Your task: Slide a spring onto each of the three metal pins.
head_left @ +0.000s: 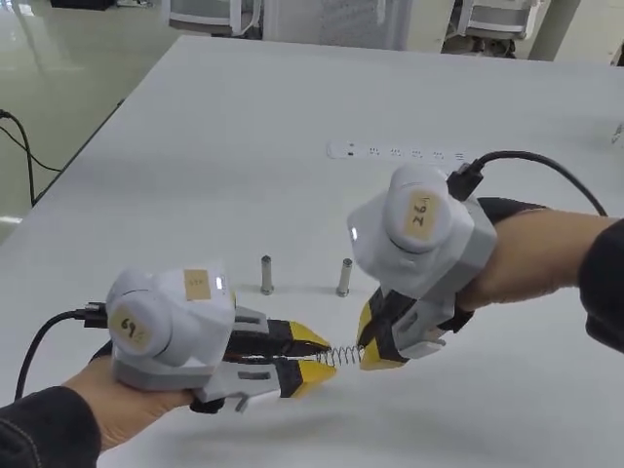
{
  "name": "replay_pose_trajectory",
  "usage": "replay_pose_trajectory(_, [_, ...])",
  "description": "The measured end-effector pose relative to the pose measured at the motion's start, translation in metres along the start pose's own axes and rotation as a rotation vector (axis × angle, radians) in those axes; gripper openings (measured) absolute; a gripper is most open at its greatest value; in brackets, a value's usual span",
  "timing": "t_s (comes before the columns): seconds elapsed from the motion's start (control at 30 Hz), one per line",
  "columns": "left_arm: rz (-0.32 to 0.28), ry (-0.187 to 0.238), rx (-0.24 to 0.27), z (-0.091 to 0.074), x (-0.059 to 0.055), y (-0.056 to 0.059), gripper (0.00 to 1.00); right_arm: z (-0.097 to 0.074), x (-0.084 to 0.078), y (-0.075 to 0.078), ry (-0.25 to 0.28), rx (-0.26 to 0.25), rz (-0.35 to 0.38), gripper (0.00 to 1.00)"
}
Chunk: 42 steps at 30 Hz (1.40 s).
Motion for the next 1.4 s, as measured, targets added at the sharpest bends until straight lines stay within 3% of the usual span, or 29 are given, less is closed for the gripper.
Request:
replay_pose_trajectory(0.77, [-0.013, 0.054, -0.014, -0.003, 0.011, 0.003, 0.07, 0.007, -0.005, -0.001, 0.009, 0.017, 0.027, 0.16])
replay_pose_trajectory(1.0, [-0.015, 0.055, -0.01, -0.004, 0.011, 0.002, 0.07, 0.006, -0.003, -0.001, 0.016, 0.016, 0.019, 0.13])
replay_pose_trajectory(1.4, [-0.005, 0.031, 0.009, -0.002, 0.007, 0.0, 0.08, -0.009, 0.011, 0.003, 0.037, -0.012, 0.019, 0.13])
Point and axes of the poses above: the centre of the closed fingertips' face, and the gripper's own axes: z roughly forward along the fingers, y roughly to its right, x roughly out of its top, the point moved 3 cm from there along -z, roughly backward along the fingers, and after that the axes turned 3 degrees about y, right-handed, at the moved point
